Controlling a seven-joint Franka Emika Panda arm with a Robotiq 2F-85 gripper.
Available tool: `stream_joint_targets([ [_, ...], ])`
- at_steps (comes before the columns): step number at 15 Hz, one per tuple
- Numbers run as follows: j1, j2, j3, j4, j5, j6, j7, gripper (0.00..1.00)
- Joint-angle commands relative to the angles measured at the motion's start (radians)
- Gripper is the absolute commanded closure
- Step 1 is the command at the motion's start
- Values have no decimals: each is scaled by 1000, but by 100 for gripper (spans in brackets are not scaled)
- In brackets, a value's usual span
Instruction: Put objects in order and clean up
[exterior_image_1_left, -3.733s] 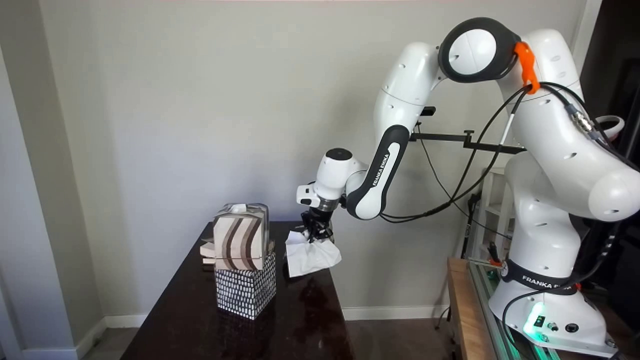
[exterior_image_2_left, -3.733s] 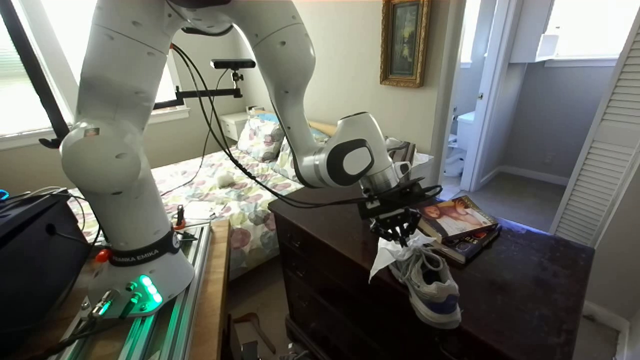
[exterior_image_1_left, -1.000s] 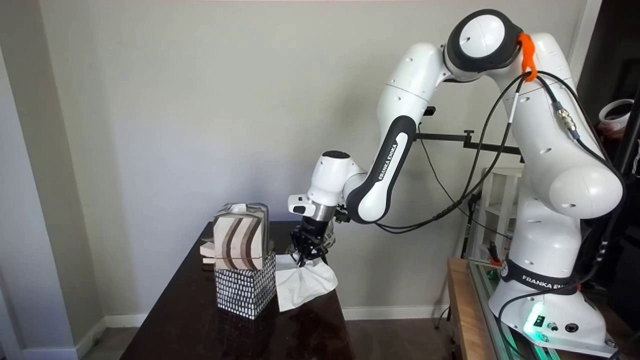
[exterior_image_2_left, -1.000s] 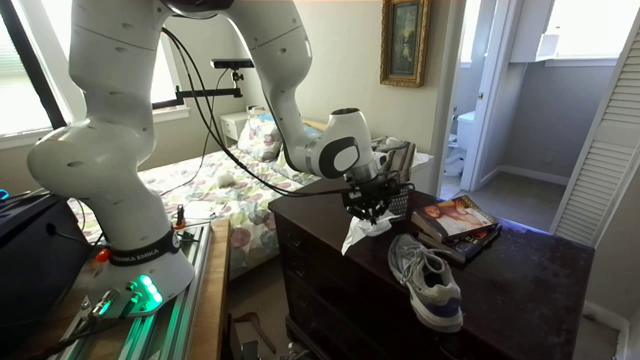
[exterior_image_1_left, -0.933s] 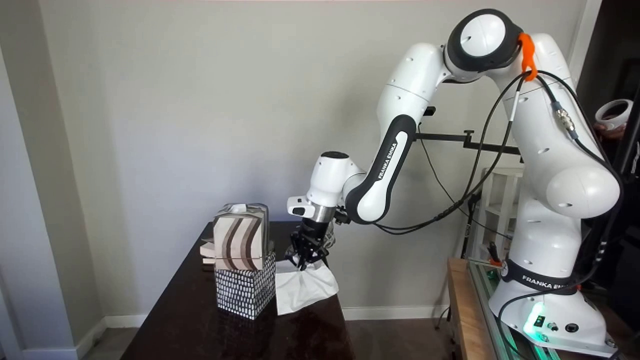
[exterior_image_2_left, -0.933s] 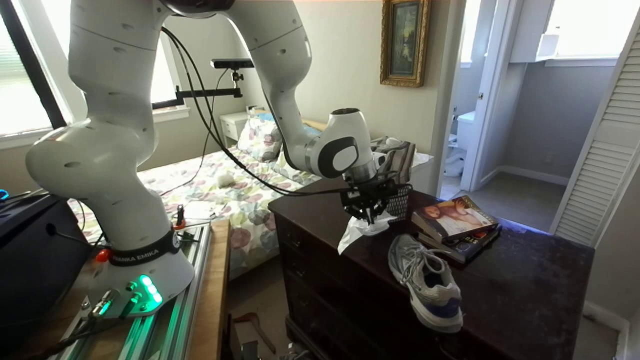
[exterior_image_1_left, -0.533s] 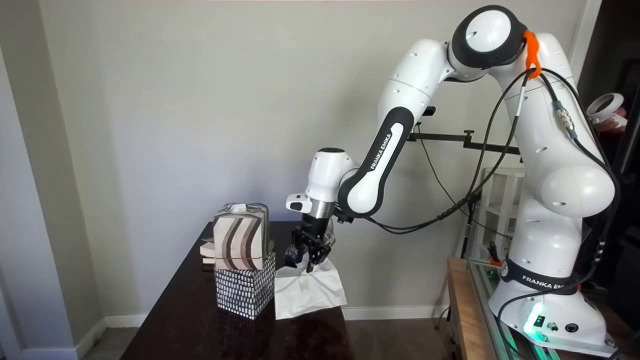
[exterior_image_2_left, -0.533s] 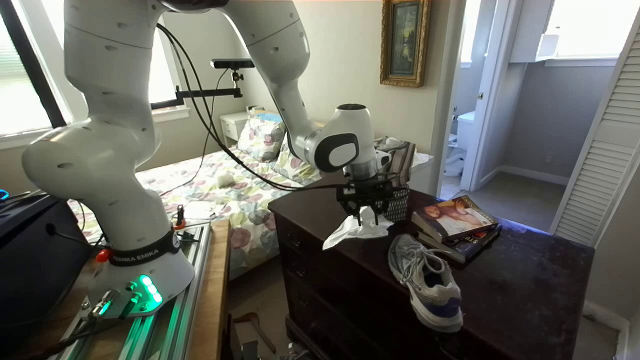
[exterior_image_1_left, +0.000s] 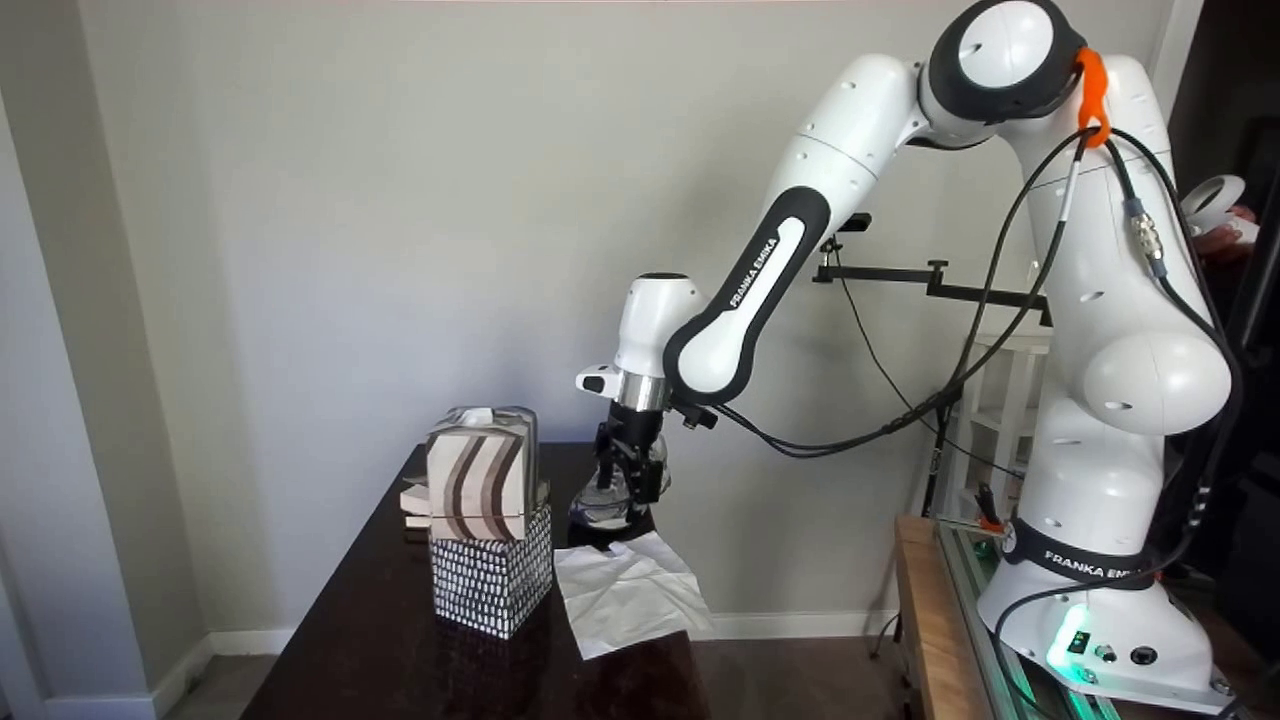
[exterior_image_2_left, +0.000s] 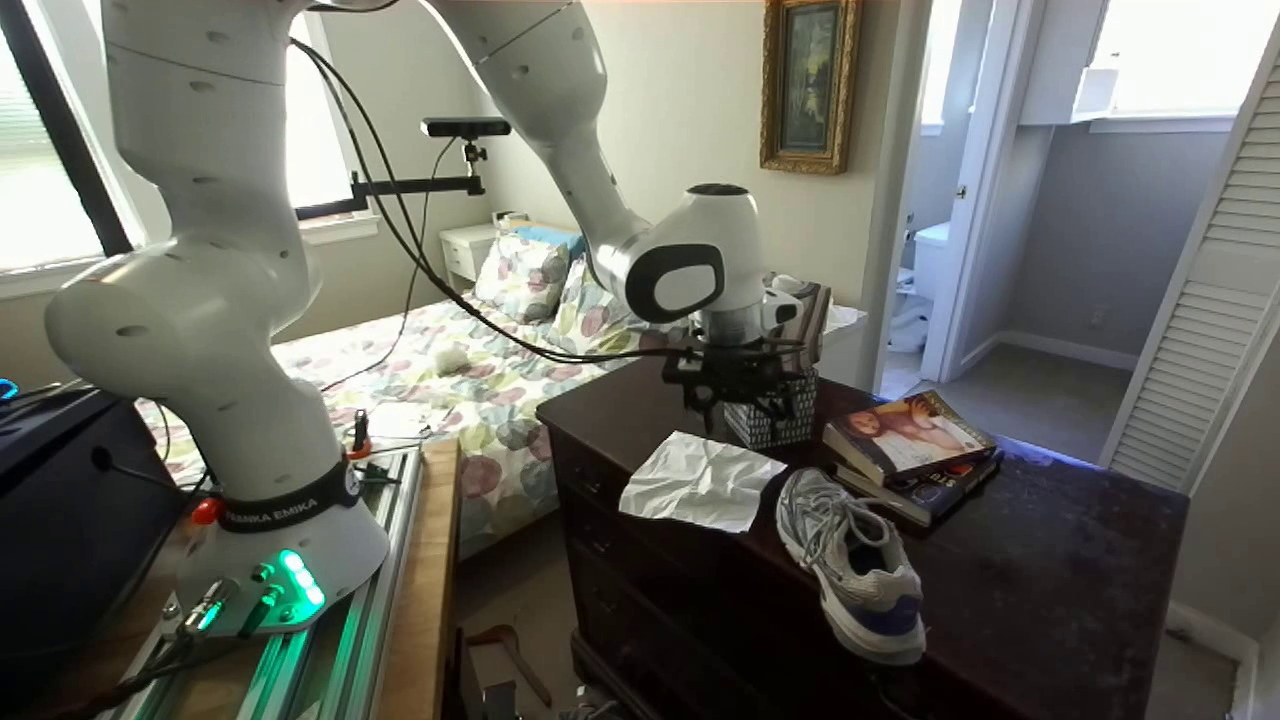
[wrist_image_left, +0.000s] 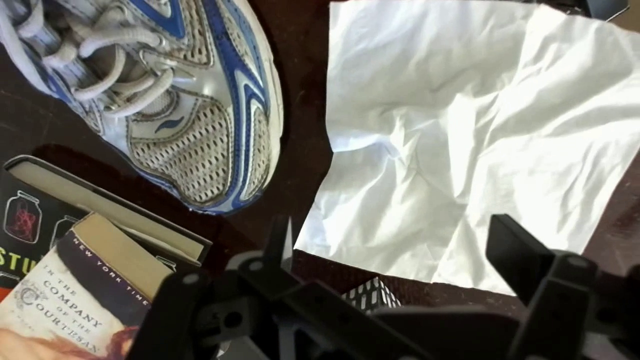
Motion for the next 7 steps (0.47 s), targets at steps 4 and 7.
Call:
stream_joint_targets([
  [4,26,-85,-9,-52,66,28,20,0],
  [7,34,-49,-22,-12,50,9,14,0],
])
